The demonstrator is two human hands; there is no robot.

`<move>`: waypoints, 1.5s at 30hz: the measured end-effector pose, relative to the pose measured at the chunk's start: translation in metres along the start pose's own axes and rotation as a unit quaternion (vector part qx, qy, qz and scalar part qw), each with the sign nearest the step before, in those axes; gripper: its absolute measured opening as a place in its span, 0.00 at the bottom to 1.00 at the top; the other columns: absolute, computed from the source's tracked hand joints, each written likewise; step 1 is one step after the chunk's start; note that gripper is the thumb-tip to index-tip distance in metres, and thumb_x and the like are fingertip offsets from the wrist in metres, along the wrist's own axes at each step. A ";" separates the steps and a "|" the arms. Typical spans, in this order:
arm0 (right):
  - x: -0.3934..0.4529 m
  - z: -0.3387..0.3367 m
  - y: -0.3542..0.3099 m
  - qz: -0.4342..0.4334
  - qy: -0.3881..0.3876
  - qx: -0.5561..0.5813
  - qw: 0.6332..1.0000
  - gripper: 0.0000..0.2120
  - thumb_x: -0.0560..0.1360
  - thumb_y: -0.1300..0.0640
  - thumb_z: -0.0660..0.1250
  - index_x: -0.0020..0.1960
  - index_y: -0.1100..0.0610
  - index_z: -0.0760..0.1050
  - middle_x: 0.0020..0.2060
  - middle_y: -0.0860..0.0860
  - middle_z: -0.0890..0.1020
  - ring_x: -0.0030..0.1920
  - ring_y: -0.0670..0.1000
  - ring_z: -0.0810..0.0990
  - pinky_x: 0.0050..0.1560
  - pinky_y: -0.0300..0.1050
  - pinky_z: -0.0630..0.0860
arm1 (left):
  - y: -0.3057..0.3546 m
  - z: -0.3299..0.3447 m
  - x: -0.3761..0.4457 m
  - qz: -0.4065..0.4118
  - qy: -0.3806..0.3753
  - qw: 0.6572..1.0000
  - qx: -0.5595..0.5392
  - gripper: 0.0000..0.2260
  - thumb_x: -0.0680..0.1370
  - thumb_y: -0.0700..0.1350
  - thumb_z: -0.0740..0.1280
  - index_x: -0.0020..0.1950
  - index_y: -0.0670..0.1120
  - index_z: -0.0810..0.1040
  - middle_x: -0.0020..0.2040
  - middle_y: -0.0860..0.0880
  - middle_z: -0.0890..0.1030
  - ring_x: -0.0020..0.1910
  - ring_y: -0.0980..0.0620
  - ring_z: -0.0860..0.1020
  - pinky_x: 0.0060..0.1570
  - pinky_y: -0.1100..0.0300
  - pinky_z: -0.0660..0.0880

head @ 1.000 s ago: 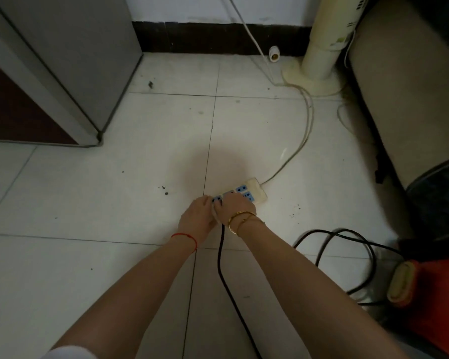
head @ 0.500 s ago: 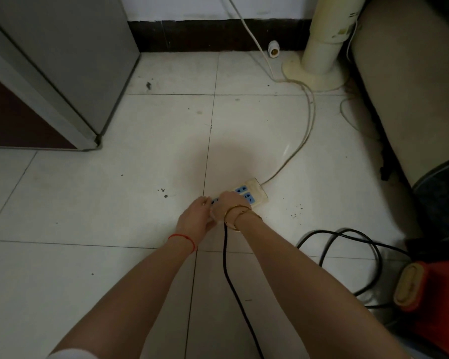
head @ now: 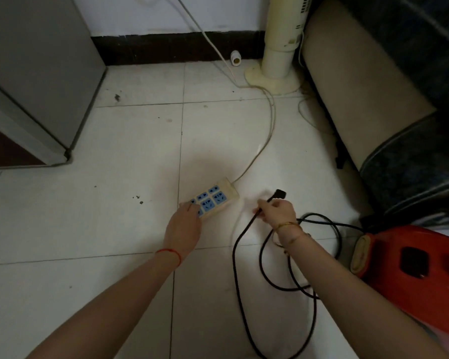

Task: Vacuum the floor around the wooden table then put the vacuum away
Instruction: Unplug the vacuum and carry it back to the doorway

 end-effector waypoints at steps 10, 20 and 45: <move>-0.010 -0.079 0.112 0.087 0.050 0.015 0.995 0.09 0.74 0.60 0.67 0.40 0.64 0.82 0.39 0.60 0.82 0.45 0.60 0.81 0.58 0.54 0.76 | 0.085 0.111 -0.057 -0.035 -0.182 0.981 -0.054 0.19 0.76 0.57 0.62 0.60 0.45 0.73 0.55 0.48 0.77 0.54 0.50 0.75 0.52 0.59 0.71; -0.050 -0.016 0.135 -0.058 -0.090 -0.408 0.906 0.11 0.76 0.58 0.60 0.54 0.62 0.76 0.55 0.60 0.79 0.57 0.60 0.77 0.55 0.47 0.72 | 0.097 0.148 -0.070 -0.136 -0.210 0.967 -0.048 0.18 0.78 0.52 0.63 0.51 0.35 0.76 0.50 0.39 0.80 0.51 0.44 0.79 0.50 0.55 0.75; -0.183 -0.211 0.044 -0.294 0.179 -0.152 0.926 0.10 0.77 0.63 0.59 0.52 0.57 0.78 0.49 0.52 0.81 0.54 0.51 0.76 0.53 0.42 0.72 | 0.279 0.024 -0.067 -0.012 -0.132 0.890 -0.437 0.04 0.81 0.40 0.61 0.50 0.39 0.69 0.36 0.45 0.79 0.37 0.46 0.81 0.48 0.52 0.77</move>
Point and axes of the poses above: each hand's wrist, its own x-axis towards the middle knuckle, its own z-axis out of the palm, y = z × x, the point moved 10 cm from there along x, towards the middle knuckle
